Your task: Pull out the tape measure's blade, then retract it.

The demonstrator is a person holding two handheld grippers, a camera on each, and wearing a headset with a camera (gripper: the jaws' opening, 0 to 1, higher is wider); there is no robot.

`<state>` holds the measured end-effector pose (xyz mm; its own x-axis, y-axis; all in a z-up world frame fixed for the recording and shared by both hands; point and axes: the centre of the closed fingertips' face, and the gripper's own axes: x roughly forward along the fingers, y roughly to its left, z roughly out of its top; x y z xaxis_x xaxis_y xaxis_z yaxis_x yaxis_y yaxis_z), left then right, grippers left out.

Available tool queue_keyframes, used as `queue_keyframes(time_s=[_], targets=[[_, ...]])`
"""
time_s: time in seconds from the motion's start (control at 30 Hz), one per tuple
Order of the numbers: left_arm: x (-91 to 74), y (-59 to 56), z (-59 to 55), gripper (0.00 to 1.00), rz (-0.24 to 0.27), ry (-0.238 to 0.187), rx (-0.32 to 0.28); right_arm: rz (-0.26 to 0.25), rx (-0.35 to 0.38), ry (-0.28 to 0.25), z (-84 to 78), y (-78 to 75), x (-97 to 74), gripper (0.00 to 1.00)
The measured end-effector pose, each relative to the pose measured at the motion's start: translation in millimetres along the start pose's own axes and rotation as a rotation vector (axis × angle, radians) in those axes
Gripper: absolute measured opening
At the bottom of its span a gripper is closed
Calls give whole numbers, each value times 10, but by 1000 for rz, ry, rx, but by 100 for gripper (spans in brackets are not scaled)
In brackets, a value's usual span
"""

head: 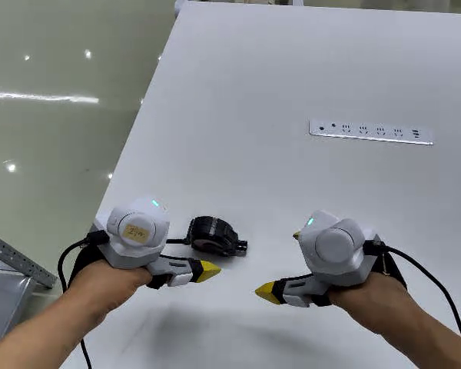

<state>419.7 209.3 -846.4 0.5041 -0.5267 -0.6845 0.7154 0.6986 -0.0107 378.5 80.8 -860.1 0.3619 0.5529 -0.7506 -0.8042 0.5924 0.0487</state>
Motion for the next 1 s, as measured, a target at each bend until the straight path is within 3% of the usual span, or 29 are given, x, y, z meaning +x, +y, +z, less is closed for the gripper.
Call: queue_keyframes(time_s=[0.07,0.1,0.23,0.6,1.0], targets=[[15,10,5,87,-2,2,10,8,-10,1,6,3,13,72],[81,24,10,87,-26,16,46,23,-39,9,9,-44,94,72],[92,25,9,85,-29,19,52,25,-42,8,12,-51,107,72],[235,23,40,83,-92,45,149,54,-96,-12,57,-111,295,65],[333,9,83,77,-135,57,222,82,-178,4,39,-111,475,58]])
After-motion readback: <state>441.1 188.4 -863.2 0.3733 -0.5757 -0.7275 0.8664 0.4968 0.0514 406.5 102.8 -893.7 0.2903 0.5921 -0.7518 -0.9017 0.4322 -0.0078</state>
